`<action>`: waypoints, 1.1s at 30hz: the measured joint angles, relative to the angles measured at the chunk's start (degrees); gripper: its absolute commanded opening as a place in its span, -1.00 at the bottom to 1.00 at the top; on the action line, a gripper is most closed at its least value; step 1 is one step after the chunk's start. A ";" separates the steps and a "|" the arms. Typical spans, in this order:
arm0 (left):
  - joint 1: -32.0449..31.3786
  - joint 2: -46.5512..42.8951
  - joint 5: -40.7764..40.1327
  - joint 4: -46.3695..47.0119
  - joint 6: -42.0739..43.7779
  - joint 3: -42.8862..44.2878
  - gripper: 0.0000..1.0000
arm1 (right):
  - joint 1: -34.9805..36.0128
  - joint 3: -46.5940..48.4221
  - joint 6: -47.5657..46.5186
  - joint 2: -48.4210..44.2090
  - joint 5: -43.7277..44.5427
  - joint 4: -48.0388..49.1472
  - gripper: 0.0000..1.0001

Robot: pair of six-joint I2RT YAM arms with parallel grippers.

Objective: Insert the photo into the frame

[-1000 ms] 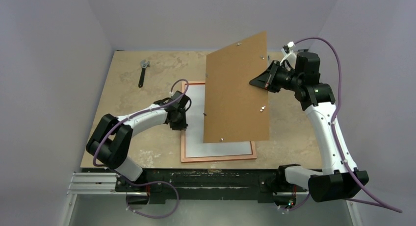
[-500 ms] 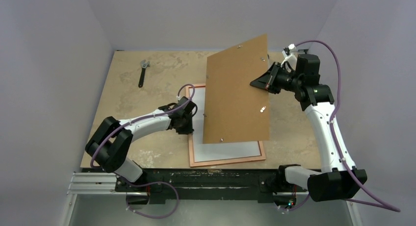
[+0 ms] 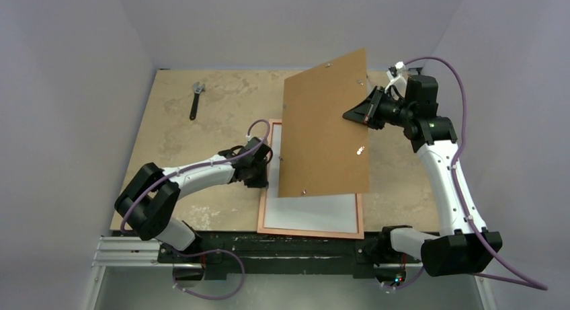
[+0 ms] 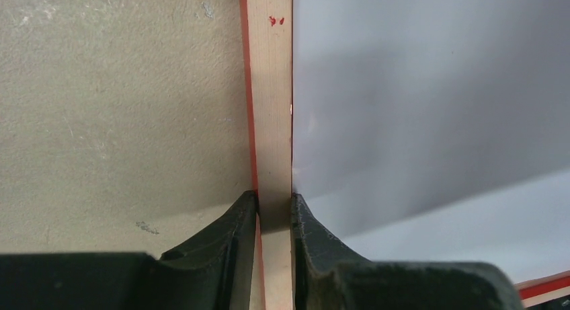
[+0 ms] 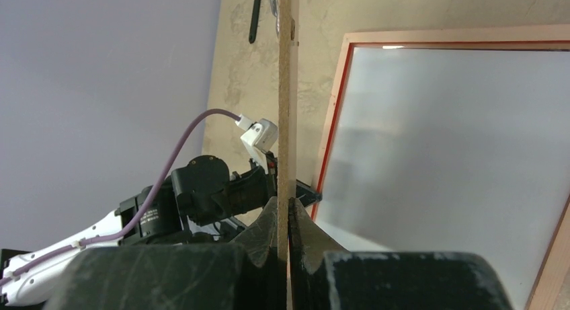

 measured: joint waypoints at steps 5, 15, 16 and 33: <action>-0.26 -0.02 0.37 -0.46 -0.61 0.15 -1.00 | -0.13 -0.81 0.11 0.00 0.00 0.87 -1.00; -0.94 4.33 3.21 -0.11 -6.78 4.00 -1.00 | -0.28 -1.84 0.04 0.00 0.04 0.85 -1.00; -1.14 4.79 3.15 -0.15 -7.41 4.48 -1.00 | -0.37 -1.90 0.00 0.00 0.04 0.76 -1.00; -1.51 2.82 2.51 -1.70 -8.74 5.40 0.64 | -0.83 -2.82 -1.77 -0.02 0.09 0.61 -1.00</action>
